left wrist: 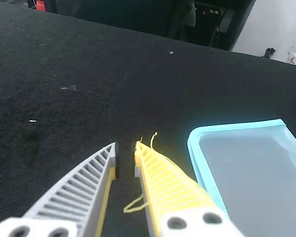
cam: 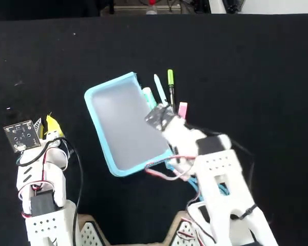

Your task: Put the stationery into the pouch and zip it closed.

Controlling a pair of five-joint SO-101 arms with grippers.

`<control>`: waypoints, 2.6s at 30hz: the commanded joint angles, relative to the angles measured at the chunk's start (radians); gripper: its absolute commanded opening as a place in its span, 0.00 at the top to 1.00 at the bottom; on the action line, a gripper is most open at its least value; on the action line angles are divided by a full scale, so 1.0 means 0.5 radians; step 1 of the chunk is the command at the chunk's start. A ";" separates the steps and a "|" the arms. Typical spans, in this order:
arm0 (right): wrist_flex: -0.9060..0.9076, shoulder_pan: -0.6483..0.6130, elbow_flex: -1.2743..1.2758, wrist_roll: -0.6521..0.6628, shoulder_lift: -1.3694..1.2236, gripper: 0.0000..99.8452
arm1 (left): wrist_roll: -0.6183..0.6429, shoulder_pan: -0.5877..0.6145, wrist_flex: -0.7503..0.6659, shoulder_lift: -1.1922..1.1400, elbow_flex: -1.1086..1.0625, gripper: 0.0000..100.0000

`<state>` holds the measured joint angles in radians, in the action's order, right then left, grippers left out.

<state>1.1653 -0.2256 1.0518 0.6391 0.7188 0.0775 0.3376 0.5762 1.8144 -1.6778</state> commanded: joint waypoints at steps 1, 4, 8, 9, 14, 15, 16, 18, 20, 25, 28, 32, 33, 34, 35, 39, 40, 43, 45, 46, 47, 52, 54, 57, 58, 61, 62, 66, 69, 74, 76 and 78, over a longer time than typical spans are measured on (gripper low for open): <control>-0.341 -0.239 0.189 -0.055 0.026 0.87 | -0.003 -0.017 -0.003 0.006 -0.044 0.92; -0.476 -0.267 0.235 -0.074 0.026 0.87 | -0.003 -0.017 0.000 0.006 -0.044 0.92; -0.460 -0.196 0.226 -0.061 0.026 0.87 | -0.003 -0.014 0.000 0.006 -0.044 0.92; -0.460 -0.178 0.222 -0.058 0.026 0.87 | -0.003 -0.014 0.000 0.006 -0.044 0.92; -0.601 -0.178 0.290 -0.068 0.023 0.87 | -0.003 -0.014 -0.003 0.006 -0.044 0.92; -0.660 -0.178 0.315 -0.071 0.023 0.87 | -0.003 -0.014 -0.003 0.006 -0.044 0.92; -0.727 -0.178 0.339 -0.074 0.023 0.87 | -0.003 -0.014 -0.003 0.006 -0.044 0.92; -0.881 -0.178 0.382 -0.083 0.023 0.87 | -0.003 -0.014 -0.003 0.006 -0.044 0.92; -1.037 -0.178 0.394 -0.184 0.023 0.87 | -0.003 -0.014 -0.006 0.006 -0.044 0.92; -1.237 -0.371 0.407 -0.442 0.023 0.87 | -0.003 -0.014 -0.006 0.006 -0.044 0.92; -1.237 -0.537 0.413 -0.494 0.023 0.87 | -0.003 -0.014 -0.003 0.006 -0.044 0.92; -1.160 -0.509 0.397 -0.497 0.035 0.87 | -0.003 -0.014 0.000 0.006 -0.044 0.92; -1.105 -0.479 0.385 -0.494 0.038 0.87 | -0.003 -0.014 0.003 0.006 -0.044 0.92; -1.046 -0.445 0.361 -0.494 0.038 0.87 | -0.006 -0.014 0.003 0.006 -0.044 0.92; -0.967 -0.405 0.333 -0.494 0.038 0.87 | -0.006 -0.014 0.003 0.006 -0.044 0.92; -0.694 -0.255 0.198 -0.509 0.038 0.87 | -0.006 -0.014 -0.003 0.006 -0.044 0.92; -0.638 -0.230 0.170 -0.509 0.038 0.87 | -0.006 -0.014 -0.003 0.006 -0.044 0.92; -0.549 -0.212 0.140 -0.491 0.032 0.86 | -0.006 -0.014 -0.003 0.006 -0.044 0.92; -0.657 -0.255 0.204 -0.491 0.029 0.83 | -0.006 -0.014 -0.003 0.006 -0.044 0.92; -0.746 -0.292 0.256 -0.491 0.026 0.82 | -0.006 -0.014 -0.003 0.006 -0.044 0.92; -0.841 -0.331 0.315 -0.497 0.026 0.82 | -0.006 -0.014 0.000 0.006 -0.044 0.92; -1.292 -0.482 0.606 -0.509 0.026 0.82 | -0.006 -0.014 0.003 0.006 -0.044 0.92; -1.424 -0.482 0.686 -0.509 0.026 0.82 | -0.006 -0.014 0.003 0.006 -0.044 0.92; -1.445 -0.482 0.717 -0.503 0.026 0.82 | -0.006 -0.014 0.003 0.006 -0.044 0.92; -1.421 -0.482 0.710 -0.494 0.026 0.82 | -0.006 -0.014 0.003 0.006 -0.044 0.92; -1.295 -0.488 0.643 -0.491 0.023 0.82 | -0.006 -0.014 0.000 0.006 -0.044 0.92; -1.227 -0.516 0.621 -0.491 0.023 0.82 | -0.006 -0.014 0.000 0.006 -0.044 0.92; -1.022 -0.687 0.594 -0.509 0.023 0.82 | -0.006 -0.014 -0.003 0.006 -0.044 0.92; -1.022 -0.715 0.606 -0.509 0.026 0.82 | -0.006 -0.014 0.000 0.006 -0.044 0.92; -1.007 -0.712 0.606 -0.494 0.038 0.94 | -0.006 -0.014 0.003 0.006 -0.044 0.92; -1.007 -0.681 0.603 -0.506 0.038 0.99 | -0.006 -0.014 0.003 0.006 -0.044 0.92; -1.007 -0.589 0.594 -0.506 0.038 0.98 | -0.006 -0.014 0.003 0.006 -0.044 0.92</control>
<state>0.6559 -0.5708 1.3955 0.3890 0.7188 0.0775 0.3376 0.5762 1.8144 -1.6778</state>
